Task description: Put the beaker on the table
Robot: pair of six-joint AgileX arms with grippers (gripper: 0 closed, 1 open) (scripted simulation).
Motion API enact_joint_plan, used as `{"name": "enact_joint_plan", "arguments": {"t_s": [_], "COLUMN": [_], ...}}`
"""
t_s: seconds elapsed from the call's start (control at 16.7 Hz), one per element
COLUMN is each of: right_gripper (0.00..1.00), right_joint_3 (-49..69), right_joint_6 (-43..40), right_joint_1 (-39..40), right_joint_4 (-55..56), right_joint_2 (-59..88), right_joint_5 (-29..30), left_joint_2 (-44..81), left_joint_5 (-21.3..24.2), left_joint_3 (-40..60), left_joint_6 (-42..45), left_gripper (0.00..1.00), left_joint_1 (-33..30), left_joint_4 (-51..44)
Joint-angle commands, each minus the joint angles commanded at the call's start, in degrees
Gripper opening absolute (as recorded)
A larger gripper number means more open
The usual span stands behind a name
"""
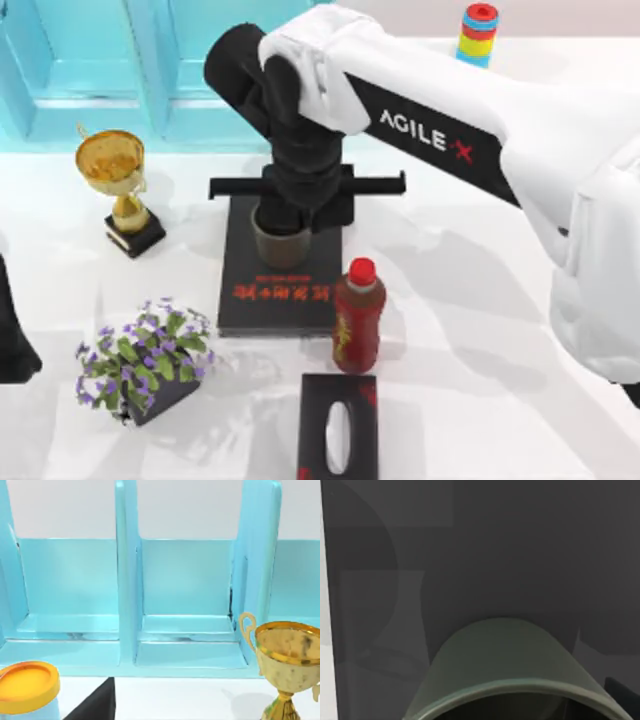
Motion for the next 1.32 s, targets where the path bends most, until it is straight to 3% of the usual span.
{"name": "enact_joint_plan", "arguments": {"t_s": [0.48,0.96,1.32], "right_gripper": [0.0,0.0,0.0], "right_joint_3": [0.9,17.9,18.6], "right_joint_6": [0.0,0.0,0.0], "right_joint_1": [0.3,0.1,0.1], "right_joint_4": [-0.9,-14.1,-14.7], "right_joint_2": [0.2,3.5,3.5], "right_joint_5": [-0.1,0.0,0.0], "left_joint_2": [0.0,0.0,0.0], "left_joint_5": [0.0,0.0,0.0], "left_joint_3": [0.0,0.0,0.0], "left_joint_6": [0.0,0.0,0.0], "left_gripper": [1.0,1.0,1.0], "left_joint_1": [0.0,0.0,0.0], "left_joint_4": [0.0,0.0,0.0]}}
